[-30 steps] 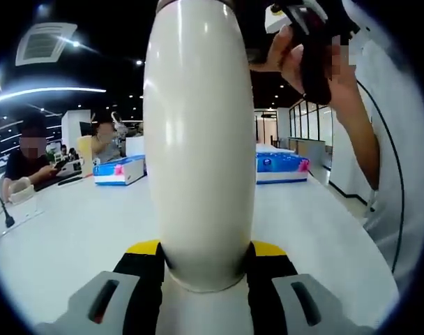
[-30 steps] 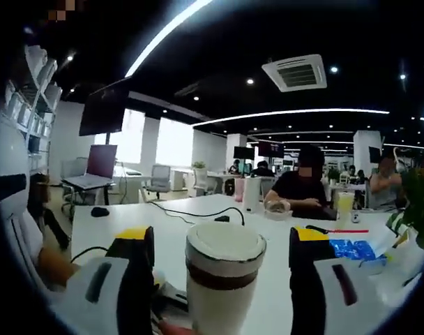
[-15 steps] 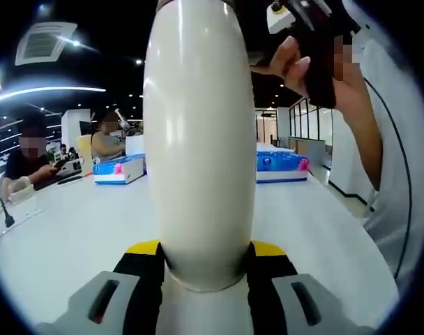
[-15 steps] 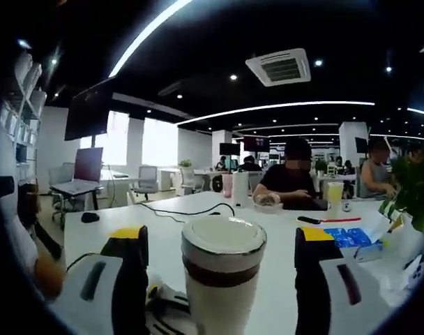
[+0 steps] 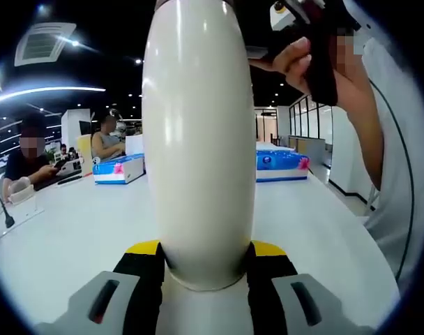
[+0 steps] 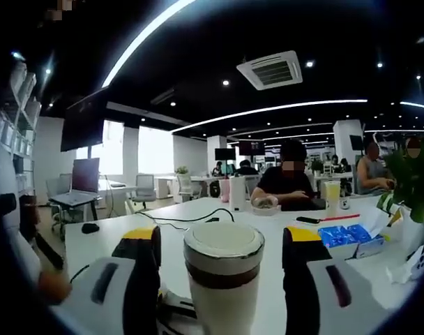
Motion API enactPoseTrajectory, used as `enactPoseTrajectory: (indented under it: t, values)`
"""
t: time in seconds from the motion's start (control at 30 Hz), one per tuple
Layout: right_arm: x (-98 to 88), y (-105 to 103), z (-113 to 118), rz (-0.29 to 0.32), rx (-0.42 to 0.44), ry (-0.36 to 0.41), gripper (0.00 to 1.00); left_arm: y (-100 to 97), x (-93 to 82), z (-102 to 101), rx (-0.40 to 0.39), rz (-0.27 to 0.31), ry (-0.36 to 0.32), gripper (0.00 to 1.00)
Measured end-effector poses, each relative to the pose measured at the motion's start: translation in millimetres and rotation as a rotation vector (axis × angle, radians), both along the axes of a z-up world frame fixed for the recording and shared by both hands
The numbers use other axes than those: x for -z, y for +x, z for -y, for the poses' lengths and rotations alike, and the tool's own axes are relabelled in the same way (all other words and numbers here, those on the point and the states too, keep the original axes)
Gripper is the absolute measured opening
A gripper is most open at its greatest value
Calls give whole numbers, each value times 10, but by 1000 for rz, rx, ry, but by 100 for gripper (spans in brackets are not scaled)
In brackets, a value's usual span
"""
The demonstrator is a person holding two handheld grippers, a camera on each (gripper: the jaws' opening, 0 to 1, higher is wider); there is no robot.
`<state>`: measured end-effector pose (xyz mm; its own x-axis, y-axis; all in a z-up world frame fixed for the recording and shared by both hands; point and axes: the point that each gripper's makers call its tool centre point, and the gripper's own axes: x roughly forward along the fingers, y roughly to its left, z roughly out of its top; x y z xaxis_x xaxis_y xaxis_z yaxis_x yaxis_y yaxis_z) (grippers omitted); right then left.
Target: Grasp the water cup twist off the cup lid place the cup lid on the table
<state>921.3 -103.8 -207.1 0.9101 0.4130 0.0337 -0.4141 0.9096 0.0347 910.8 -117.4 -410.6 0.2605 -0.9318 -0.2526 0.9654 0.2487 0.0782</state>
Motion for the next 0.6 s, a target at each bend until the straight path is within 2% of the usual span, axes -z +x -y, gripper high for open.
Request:
enactPoseTrajectory:
  t: [0.07,0.17,0.27,0.6]
  values:
    - [61,4,6,-28,0,-10,58,0,1,-1,0,1,1,48]
    - [34,-10,8,-17,-6,16,55,1,2,-1,0,3,3,48]
    - [37,-7,28,-16,3,2,47,-1,4,-2,1,4,4,48]
    - [38,-13,8,-18,-24,-6,46,-2,11,1,1,1,5,48]
